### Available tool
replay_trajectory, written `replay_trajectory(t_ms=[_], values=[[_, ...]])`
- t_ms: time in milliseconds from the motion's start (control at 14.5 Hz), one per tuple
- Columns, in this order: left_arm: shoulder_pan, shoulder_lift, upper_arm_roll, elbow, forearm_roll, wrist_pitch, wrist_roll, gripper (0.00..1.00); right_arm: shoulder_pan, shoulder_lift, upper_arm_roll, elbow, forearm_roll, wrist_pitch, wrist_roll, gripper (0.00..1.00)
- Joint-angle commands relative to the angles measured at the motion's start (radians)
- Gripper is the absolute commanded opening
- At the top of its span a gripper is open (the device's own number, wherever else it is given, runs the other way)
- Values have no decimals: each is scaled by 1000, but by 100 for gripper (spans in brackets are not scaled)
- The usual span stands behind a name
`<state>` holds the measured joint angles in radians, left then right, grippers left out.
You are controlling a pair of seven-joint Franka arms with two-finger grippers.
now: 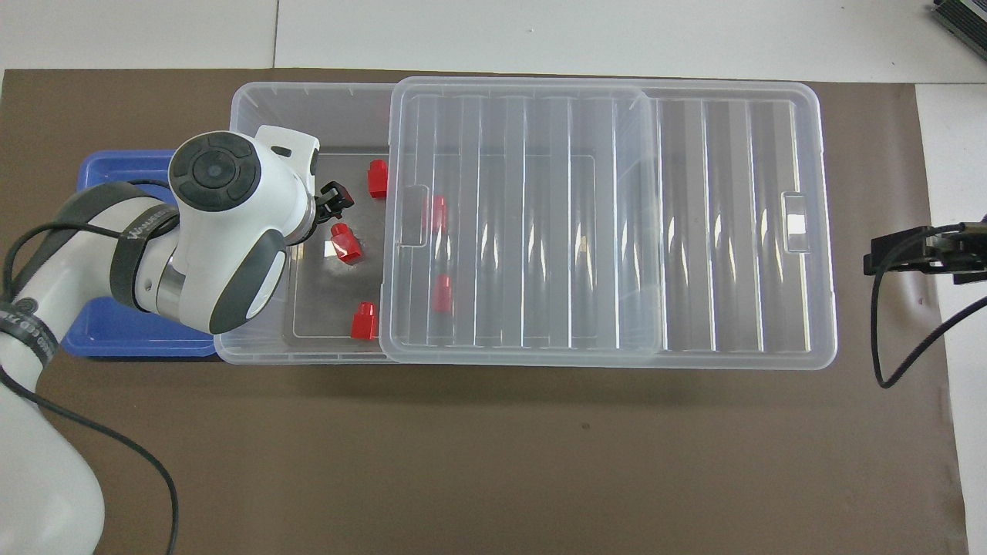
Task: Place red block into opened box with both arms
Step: 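Carry the red block over the opened clear box with the left gripper, then open the left gripper to drop the red block into the box, then move the left gripper back over the blue tray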
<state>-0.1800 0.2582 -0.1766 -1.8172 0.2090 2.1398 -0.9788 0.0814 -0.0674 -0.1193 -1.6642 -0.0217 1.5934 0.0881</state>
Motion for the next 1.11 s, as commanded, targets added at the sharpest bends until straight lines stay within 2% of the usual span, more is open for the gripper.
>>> replay_trajectory(t_ms=[0,207,414,691,829,1036], values=[[-12,-46,12,33,13,-108,-67,100,-12,-6,6,-5,14,13,7,100],[19,-86,16,111,15,-228,-61,100,-12,-6,6,-5,14,13,7,100],[30,-117,17,147,24,-297,-13,100,-12,-6,6,-5,14,13,7,100],[147,-226,17,136,-40,-447,516,100,-12,-6,6,-5,14,13,7,100],[198,-273,17,127,-49,-492,592,100,-12,-6,6,-5,14,13,7,100],[223,-287,17,125,-68,-515,679,100,-12,-6,6,-5,14,13,7,100]])
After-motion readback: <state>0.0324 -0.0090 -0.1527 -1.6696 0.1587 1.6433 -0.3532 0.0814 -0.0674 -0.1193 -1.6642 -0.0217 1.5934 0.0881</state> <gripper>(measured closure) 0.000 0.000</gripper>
